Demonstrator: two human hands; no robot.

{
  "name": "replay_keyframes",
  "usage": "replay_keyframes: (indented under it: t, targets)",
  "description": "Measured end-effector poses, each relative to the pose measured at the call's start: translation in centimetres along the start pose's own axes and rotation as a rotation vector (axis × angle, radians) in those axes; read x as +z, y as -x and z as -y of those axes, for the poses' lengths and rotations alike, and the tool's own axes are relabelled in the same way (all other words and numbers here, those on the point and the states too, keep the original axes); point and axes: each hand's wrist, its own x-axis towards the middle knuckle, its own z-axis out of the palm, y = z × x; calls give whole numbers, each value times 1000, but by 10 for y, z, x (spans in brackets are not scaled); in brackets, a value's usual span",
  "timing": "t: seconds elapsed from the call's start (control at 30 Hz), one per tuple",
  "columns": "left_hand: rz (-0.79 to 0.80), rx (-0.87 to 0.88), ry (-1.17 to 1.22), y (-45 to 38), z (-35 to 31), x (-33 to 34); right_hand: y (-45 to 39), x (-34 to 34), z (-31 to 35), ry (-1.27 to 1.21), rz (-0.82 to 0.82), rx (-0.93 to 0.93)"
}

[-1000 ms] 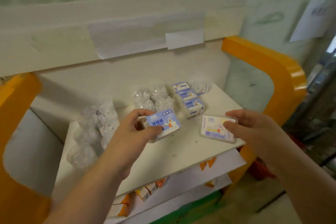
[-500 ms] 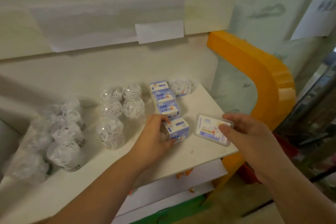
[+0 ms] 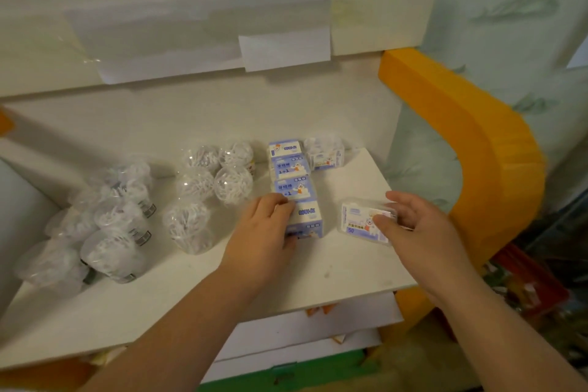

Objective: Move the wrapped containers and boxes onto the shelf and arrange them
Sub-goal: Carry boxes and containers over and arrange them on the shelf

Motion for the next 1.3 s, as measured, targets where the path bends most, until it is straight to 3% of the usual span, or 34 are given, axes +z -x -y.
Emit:
replay_keyframes:
  t: [0.23,0.63,0.97,1.3]
  targets:
    - [-34,-17,-38,1,-11,-1,-42,19,-11,182,-12,-177]
    - [10,-28,-30,-1,-9,-4,-134,61,-18,435,30,-318]
    - [30,-64,-24,-2,-10,-5,-140,76,-23,415,-48,-337]
    - [27,-75,25,8,-14,-19,-99,52,-7,449,-65,-472]
